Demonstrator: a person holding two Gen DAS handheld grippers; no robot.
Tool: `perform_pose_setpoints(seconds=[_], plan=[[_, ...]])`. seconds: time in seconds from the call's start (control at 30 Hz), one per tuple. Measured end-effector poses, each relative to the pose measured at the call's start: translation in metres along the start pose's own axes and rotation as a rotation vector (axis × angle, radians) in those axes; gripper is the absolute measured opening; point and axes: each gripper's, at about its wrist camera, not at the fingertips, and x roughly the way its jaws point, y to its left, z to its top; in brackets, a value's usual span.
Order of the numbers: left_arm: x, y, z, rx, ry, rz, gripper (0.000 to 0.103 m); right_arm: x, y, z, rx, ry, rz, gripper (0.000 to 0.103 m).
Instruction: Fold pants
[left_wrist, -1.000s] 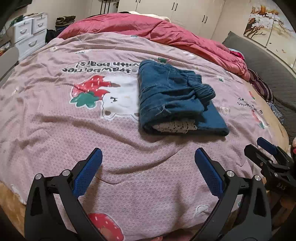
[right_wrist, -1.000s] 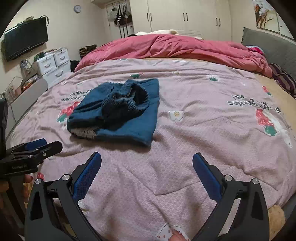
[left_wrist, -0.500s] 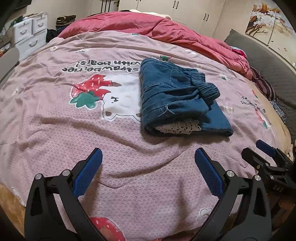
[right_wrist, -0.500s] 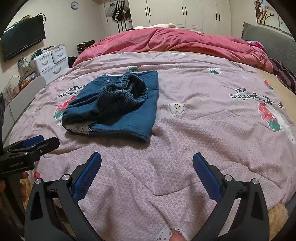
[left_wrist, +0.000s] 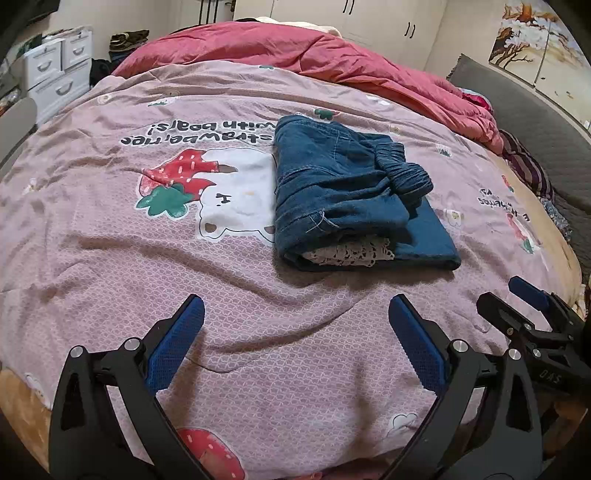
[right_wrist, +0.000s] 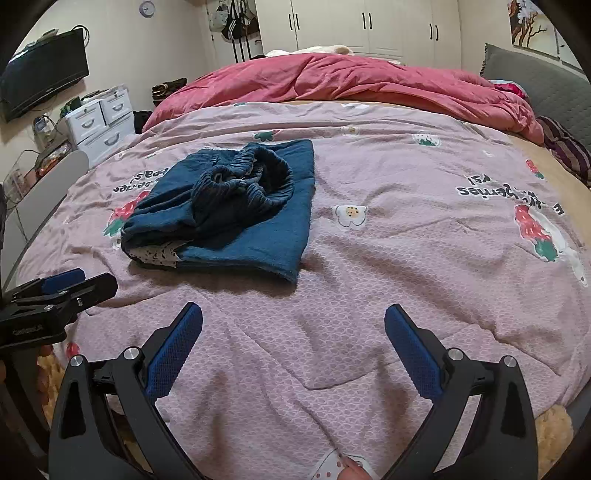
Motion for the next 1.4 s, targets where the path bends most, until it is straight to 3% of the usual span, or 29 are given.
perform_pose_setpoints(seconds=[1.4], plan=[[-0.0034, -0.0002, 0.0007, -0.004, 0.016, -0.001, 0.094, 0.0009, -0.0003, 0.0017, 0.012, 0.006, -0.006, 0.099]])
